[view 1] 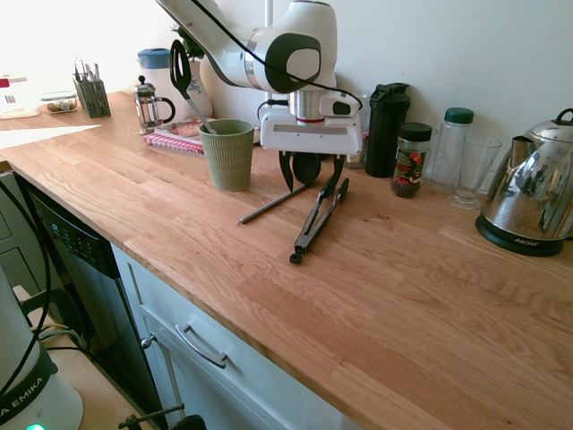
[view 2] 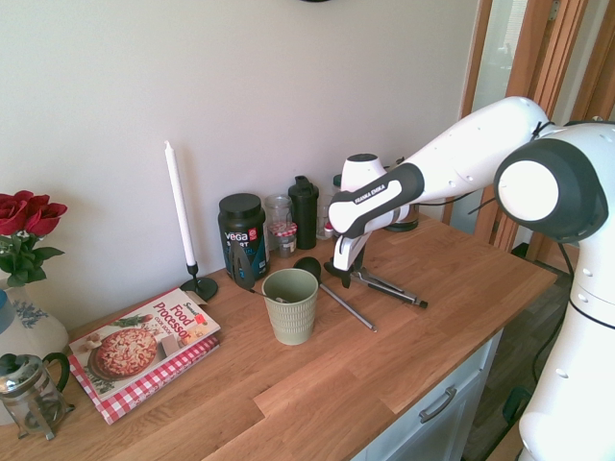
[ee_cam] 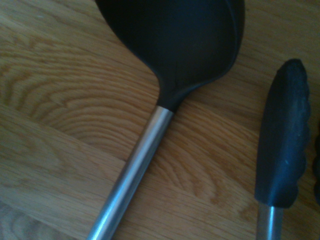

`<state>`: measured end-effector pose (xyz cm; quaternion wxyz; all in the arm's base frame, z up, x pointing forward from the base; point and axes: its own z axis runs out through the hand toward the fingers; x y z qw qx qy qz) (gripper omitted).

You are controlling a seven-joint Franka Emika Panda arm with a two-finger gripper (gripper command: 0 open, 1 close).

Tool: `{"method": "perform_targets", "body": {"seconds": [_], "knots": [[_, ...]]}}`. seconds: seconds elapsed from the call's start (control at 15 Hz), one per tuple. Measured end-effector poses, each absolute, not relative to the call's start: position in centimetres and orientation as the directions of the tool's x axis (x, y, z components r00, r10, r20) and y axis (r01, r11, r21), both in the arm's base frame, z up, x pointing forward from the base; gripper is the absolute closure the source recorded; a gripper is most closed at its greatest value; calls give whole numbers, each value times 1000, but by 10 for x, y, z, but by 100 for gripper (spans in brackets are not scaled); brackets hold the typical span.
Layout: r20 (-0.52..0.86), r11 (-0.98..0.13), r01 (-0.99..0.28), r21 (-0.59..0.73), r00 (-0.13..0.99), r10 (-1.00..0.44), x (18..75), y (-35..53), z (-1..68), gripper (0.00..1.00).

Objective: Put the tongs back in the holder

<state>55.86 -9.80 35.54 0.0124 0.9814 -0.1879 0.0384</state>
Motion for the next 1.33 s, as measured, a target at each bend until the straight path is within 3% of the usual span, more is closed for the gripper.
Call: {"method": "perform_targets", "body": {"seconds": [1.33], "knots": [[69,-930,-367,17,928,-366,559,-98,340,100]]}}
